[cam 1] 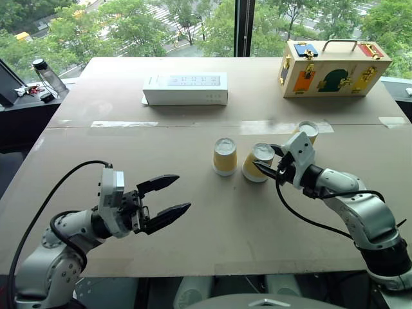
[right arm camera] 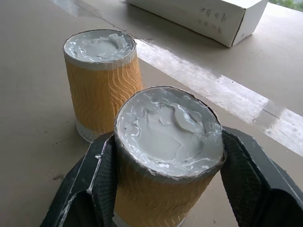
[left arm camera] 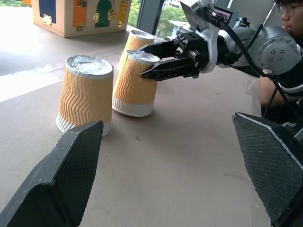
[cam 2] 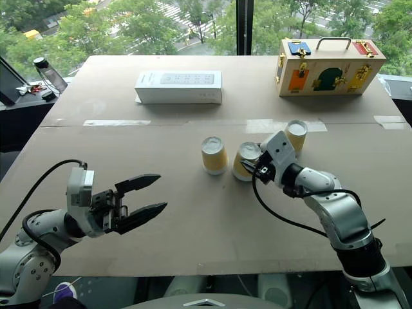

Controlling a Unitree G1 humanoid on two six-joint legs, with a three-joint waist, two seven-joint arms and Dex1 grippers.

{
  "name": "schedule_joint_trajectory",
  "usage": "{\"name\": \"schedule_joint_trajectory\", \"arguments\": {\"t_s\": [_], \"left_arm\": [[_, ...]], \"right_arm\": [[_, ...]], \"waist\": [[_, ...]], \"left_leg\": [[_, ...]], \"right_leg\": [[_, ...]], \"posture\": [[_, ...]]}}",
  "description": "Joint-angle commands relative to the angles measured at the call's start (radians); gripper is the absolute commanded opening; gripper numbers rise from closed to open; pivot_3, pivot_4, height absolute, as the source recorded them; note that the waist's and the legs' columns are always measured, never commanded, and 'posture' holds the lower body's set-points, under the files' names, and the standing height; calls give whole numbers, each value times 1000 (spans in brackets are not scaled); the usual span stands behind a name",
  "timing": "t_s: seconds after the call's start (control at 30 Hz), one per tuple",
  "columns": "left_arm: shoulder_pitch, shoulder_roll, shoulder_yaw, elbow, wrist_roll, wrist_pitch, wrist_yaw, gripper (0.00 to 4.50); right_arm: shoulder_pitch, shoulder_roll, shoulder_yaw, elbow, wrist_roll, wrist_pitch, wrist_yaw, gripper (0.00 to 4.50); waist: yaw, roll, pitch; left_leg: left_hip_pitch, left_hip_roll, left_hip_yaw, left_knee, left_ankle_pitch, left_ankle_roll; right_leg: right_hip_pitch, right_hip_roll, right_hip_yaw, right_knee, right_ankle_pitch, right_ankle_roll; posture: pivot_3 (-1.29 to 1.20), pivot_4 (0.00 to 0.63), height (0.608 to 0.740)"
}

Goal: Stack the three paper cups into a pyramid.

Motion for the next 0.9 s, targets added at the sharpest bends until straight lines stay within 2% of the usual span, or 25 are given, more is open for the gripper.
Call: {"name": "schedule_joint_trajectory", "arguments": {"t_s": [0.03, 0.2, 0.23, 0.3, 0.33, 0.37, 0.47, 0.6, 0.7, 0.8, 0.9], "left_arm": [[26, 5, 46, -54, -34, -2, 18, 4500], [36, 16, 71, -33, -35, -12, 12, 4500], [35, 18, 73, -28, -32, -14, 8, 4500], [30, 21, 75, -22, -32, -15, 7, 4500], [28, 21, 76, -22, -33, -14, 7, 4500], [24, 22, 77, -22, -35, -13, 7, 4500], [18, 20, 78, -19, -37, -14, 5, 4500], [8, 12, 71, -14, -39, -19, -2, 4500], [-7, 9, 61, -9, -41, -19, -3, 4500], [-28, 3, 48, -3, -44, -18, -8, 4500], [-44, 2, 38, 0, -48, -24, -23, 4500]], "right_arm": [[-45, 33, 31, 34, -37, -49, 21, 2311], [-68, 79, 59, 93, -63, -58, 39, 2311], [-68, 86, 62, 104, -70, -62, 43, 3104], [-64, 92, 65, 116, -80, -69, 51, 3620], [-60, 91, 64, 113, -83, -71, 55, 4179], [-54, 84, 59, 103, -88, -75, 56, 4429], [-35, 57, 14, 40, -71, -61, 67, 4429], [-25, -6, -150, -118, 73, 16, 108, 4429], [-63, -29, -269, -163, 171, 76, 97, 4429], [-125, -51, -294, -94, 116, 96, 31, 4429], [-167, -65, -250, 61, -2, 65, -37, 4429]], "waist": [[-2, 0, 0], [-2, 0, 0], [-2, 0, 0], [-2, 0, 0], [-2, 0, 0], [-2, 1, 0], [0, 1, 0], [2, 2, 1], [0, 1, 1], [-2, 1, 1], [-1, 1, 1]], "left_leg": [[0, 1, 0, 0, 0, 0], [1, 3, 1, 0, 0, 0], [1, 3, 1, 0, 0, 0], [1, 4, 1, 0, 0, 0], [1, 4, 1, 0, 0, 0], [1, 4, 1, 0, 0, 0], [1, 3, 1, 0, 0, -1], [0, 3, 1, 0, 0, -1], [0, 4, 1, 0, 0, -1], [1, 5, 2, 0, 0, -1], [1, 5, 2, 0, 0, -1]], "right_leg": [[0, 1, 0, 0, 0, -1], [0, 3, 0, 0, 1, -4], [0, 4, 0, 0, 1, -4], [0, 4, 0, 0, 2, -4], [0, 4, 0, 0, 2, -4], [0, 4, 0, 0, 2, -4], [0, 4, 0, 0, 2, -3], [0, 4, 0, -1, 2, -3], [0, 4, 0, -1, 2, -3], [0, 6, 0, -1, 2, -5], [0, 6, 0, -1, 2, -5]], "posture": [[0, 150, 740], [0, 150, 740], [0, 150, 740], [0, 150, 740], [0, 150, 740], [0, 150, 740], [0, 150, 740], [0, 150, 740], [0, 150, 740], [0, 150, 740], [0, 150, 740]]}}
